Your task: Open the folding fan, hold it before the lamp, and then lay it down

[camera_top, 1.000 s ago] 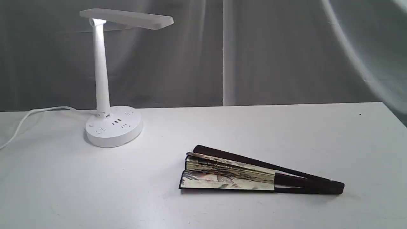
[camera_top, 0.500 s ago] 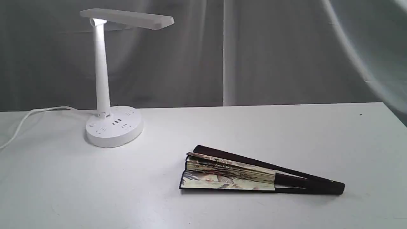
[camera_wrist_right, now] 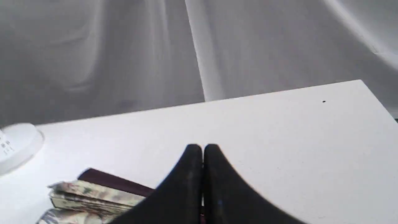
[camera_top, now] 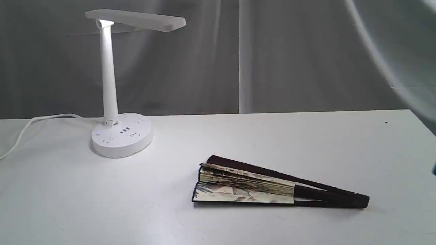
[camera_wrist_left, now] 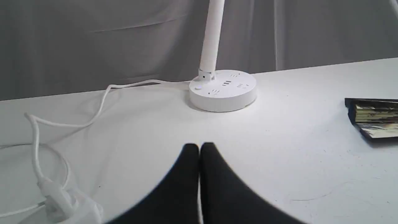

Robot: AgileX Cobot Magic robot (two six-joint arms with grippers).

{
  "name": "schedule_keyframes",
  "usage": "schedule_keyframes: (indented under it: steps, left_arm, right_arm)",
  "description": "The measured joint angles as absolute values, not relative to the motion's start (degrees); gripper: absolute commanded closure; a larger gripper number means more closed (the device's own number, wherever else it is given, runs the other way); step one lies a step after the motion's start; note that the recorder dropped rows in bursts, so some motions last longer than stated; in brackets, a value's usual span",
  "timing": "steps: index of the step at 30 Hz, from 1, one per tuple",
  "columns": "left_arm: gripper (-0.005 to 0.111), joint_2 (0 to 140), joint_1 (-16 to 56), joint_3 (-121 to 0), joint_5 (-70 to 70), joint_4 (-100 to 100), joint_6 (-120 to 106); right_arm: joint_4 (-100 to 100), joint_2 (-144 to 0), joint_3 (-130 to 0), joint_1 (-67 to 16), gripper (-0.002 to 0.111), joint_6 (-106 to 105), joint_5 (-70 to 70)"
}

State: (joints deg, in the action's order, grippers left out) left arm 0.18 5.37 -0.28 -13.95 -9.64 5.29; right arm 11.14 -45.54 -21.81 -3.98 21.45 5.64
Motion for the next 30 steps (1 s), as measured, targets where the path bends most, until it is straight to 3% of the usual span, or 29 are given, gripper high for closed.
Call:
schedule_keyframes:
  steps: [10,23,30]
  left_arm:
    - [0.107,0.18,5.37,-0.28,-12.92,-7.50,5.69]
    - [0.107,0.18,5.37,-1.88,1.36,9.14,7.97]
    - [0.107,15.26,5.37,-10.53,0.81,9.53,7.64]
  right_arm:
    - [21.00,-74.82,-34.76,-3.98,0.108,21.21,8.62]
    - [26.24,-94.73,-47.05,-3.98,0.108,21.11,5.62]
    - [26.36,-102.28,-56.95,-3.98,0.108,21.11,-7.41]
